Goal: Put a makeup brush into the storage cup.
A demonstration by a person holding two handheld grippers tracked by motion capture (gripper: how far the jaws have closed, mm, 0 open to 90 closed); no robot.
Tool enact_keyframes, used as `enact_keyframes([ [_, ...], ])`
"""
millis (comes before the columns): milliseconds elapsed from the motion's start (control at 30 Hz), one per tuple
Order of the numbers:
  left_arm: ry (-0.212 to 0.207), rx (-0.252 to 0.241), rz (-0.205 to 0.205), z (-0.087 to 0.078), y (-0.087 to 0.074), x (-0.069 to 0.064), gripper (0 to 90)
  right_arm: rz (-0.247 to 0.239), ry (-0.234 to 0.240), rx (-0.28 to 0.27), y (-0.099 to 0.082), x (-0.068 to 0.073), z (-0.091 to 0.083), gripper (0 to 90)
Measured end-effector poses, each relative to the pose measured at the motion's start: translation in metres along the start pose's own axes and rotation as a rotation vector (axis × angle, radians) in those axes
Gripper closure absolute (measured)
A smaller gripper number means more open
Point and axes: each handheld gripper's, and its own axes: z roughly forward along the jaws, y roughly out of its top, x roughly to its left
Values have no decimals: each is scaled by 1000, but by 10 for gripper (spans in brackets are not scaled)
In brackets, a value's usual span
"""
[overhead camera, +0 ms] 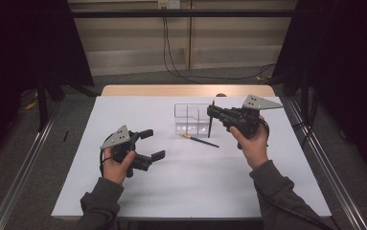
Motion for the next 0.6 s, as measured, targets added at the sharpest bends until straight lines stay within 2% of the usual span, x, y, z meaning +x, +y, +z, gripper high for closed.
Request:
enact_keyframes([
  [433,-2,1,-6,2,-1,0,32,6,-8,-20,5,-7,5,836],
  [600,-3,-1,-10,2,-1,0,32,-1,-12,-11,8,-9,9,836],
])
